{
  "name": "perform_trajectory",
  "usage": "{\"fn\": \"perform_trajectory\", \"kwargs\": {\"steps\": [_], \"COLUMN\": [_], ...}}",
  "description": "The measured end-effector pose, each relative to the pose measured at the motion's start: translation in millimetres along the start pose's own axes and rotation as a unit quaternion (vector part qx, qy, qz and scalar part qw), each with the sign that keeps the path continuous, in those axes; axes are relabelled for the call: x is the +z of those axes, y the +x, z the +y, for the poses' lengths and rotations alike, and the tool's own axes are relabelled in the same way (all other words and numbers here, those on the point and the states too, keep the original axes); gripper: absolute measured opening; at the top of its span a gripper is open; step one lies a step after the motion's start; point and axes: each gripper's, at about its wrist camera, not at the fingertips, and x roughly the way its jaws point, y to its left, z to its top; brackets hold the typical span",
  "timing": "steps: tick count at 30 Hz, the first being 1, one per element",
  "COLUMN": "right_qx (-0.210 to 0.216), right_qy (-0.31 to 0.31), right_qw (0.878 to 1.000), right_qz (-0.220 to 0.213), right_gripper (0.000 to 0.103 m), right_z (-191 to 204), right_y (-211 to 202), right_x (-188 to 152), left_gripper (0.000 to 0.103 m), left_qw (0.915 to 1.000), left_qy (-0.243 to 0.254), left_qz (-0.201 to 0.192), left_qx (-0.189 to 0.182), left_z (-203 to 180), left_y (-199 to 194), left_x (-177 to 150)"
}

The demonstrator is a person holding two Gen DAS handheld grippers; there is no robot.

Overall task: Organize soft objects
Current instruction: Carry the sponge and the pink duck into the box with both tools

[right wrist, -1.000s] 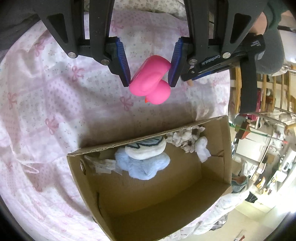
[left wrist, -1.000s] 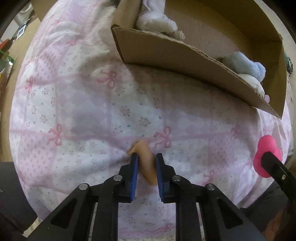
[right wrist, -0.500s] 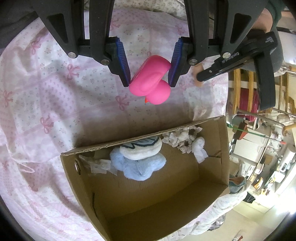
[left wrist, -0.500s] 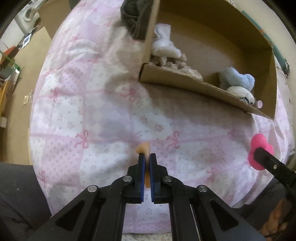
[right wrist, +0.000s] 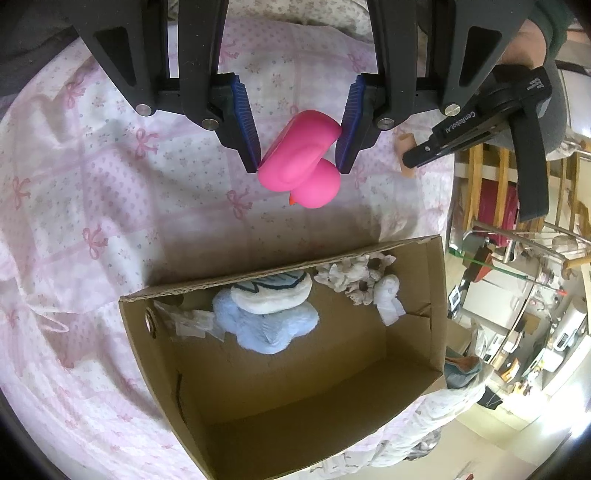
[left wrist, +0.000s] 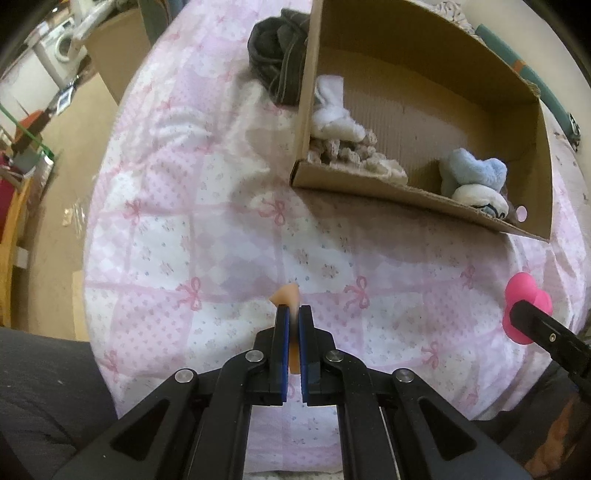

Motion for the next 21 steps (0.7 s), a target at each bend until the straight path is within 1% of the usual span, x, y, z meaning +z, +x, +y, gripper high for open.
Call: {"fn": "perform_trajectory", "kwargs": {"steps": [2, 5, 8, 11, 14, 17, 21], "right_qx": [0.001, 0.008, 0.029, 0.046, 0.053, 0.048, 0.049], "right_qy": [-0.002, -0.006, -0.017, -0.033, -0.043, -0.058, -0.070], "right_qw": [1.000, 1.000, 0.999, 0.996, 0.994, 0.992, 0.989], "right_qz": [-0.001, -0.010, -0.036, -0.063, -0.083, -0.101, -0.119], "right_gripper": [0.044, 0.044, 0.044, 0.044, 0.044, 0.044, 0.044], "right_z": [1, 3, 11, 21, 29, 36, 41], "right_y": [0, -5, -23, -43, -57, -65, -71], "right_x": [0, 0, 1, 7, 19, 31, 47], "left_gripper": [0.004, 0.004, 0.004, 0.004, 0.004, 0.004, 0.004], "left_qw": [0.9999, 0.9990, 0.9968, 0.9933, 0.9905, 0.9877, 0.9861], "left_qy": [0.003, 0.012, 0.019, 0.038, 0.043, 0.056, 0.064], "left_qz": [-0.009, -0.040, -0.074, -0.105, -0.126, -0.143, -0.150], "left_qx": [-0.005, -0.014, -0.024, -0.028, -0.035, -0.033, -0.031], "left_z": [-2, -6, -10, -19, -23, -26, -33], "left_y": [-9, -33, -60, -86, -100, -106, -107], "left_x": [2, 8, 19, 37, 52, 68, 85]}}
